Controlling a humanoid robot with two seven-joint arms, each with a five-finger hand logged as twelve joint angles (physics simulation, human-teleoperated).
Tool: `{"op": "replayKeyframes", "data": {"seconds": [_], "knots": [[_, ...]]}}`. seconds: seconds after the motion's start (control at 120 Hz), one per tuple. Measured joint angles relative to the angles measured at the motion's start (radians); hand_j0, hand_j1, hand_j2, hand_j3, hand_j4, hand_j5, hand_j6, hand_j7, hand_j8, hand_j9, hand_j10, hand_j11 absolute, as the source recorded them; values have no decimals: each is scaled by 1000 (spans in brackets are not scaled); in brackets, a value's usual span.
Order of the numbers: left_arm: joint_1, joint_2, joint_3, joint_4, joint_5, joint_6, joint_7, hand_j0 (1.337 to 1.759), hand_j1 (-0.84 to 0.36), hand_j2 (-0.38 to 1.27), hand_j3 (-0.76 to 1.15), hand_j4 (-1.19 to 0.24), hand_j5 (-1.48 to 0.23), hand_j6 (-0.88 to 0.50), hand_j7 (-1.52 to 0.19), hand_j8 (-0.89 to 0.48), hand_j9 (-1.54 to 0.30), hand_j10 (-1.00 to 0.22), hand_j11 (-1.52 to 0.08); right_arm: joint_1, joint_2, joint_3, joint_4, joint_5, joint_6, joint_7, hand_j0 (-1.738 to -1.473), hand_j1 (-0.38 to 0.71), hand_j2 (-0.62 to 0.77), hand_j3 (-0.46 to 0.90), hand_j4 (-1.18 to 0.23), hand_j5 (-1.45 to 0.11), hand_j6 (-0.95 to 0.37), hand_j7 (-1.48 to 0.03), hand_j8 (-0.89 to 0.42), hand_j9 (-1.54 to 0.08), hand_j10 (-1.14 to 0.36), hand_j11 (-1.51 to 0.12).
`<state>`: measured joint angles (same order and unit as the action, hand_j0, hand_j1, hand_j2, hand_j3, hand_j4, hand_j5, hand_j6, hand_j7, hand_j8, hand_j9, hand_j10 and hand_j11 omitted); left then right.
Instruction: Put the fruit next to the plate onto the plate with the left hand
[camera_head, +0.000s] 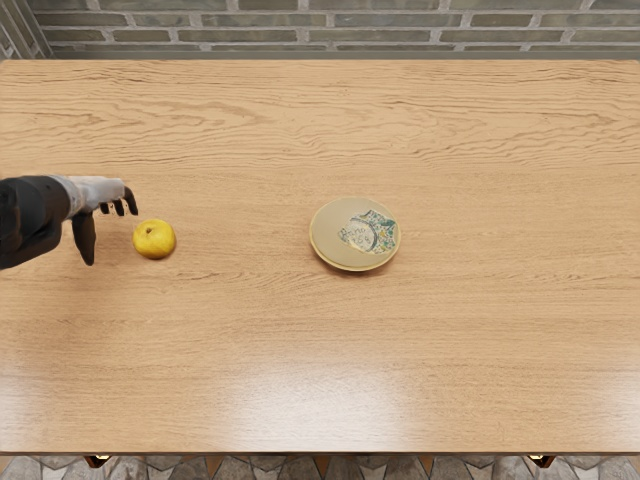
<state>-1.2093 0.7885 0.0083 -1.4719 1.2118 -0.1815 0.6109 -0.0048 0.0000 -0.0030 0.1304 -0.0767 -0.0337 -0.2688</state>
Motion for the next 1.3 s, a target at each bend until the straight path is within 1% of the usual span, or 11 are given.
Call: {"op": "replayKeyframes", "data": {"seconds": [0.192,0.4,0.667,0.733,0.742,0.758,0.892,0.95,1.0,1.15,1.3], "knots": [[1,4,6,-24,39,42,0,1658,-64,74,0,-352,-452,-353,-452,-353,-452,-352,-452,0,0,0,0,0,0,0,-1658,-314,-6,0,-30,-38,-30,-38,-30,-38,-30,-38],[40,-44,12,-21,122,81,0,1658,-68,75,0,-355,-456,-356,-456,-356,-456,-355,-456,0,0,0,0,0,0,0,-1658,-314,-6,0,-30,-38,-30,-38,-30,-38,-30,-38],[38,-177,44,78,204,135,0,1658,-71,75,0,-357,-460,-358,-459,-358,-459,-357,-459,1,0,0,0,0,0,0,-1658,-314,-6,0,-30,-38,-30,-38,-30,-38,-30,-38],[36,-209,51,89,221,133,4,1657,-107,191,0,-350,-477,-358,-467,-365,-458,-371,-449,3,0,0,0,0,0,0,-1658,-314,-6,0,-30,-38,-30,-38,-30,-38,-30,-38],[36,-210,51,89,223,133,4,1657,-103,253,0,-349,-479,-358,-468,-366,-458,-372,-448,4,0,0,0,0,0,0,-1658,-314,-6,0,-30,-38,-30,-38,-30,-38,-30,-38],[36,-214,53,90,223,134,4,1656,-87,265,0,-349,-480,-358,-469,-366,-459,-372,-449,5,0,0,0,0,0,0,-1658,-314,-6,0,-30,-38,-30,-38,-30,-38,-30,-38],[38,-220,62,93,222,140,2,1655,-61,162,0,-347,-484,-355,-475,-362,-466,-367,-457,8,0,0,0,0,0,1,-1658,-314,-6,0,-30,-38,-30,-38,-30,-38,-30,-38],[40,-218,65,93,221,141,2,1655,-64,191,0,-346,-486,-353,-478,-360,-470,-364,-463,9,0,0,0,0,0,1,-1658,-314,-6,0,-30,-38,-30,-38,-30,-38,-30,-38],[46,-219,69,93,221,142,1,1655,-52,138,0,-345,-489,-352,-481,-357,-473,-361,-467,9,0,0,-1,0,0,1,-1658,-314,-6,0,-30,-38,-30,-38,-30,-38,-30,-38],[50,-219,80,96,219,155,1,1656,-42,110,0,-349,-480,-353,-475,-356,-471,-358,-467,9,0,0,0,0,0,1,-1658,-314,-6,0,-30,-38,-30,-38,-30,-38,-30,-38],[47,-217,86,98,216,164,1,1656,-109,115,0,-409,-550,-412,-546,-415,-543,-416,-540,9,0,0,0,0,0,1,-1658,-314,-6,0,-30,-38,-30,-38,-30,-38,-30,-38]]}}
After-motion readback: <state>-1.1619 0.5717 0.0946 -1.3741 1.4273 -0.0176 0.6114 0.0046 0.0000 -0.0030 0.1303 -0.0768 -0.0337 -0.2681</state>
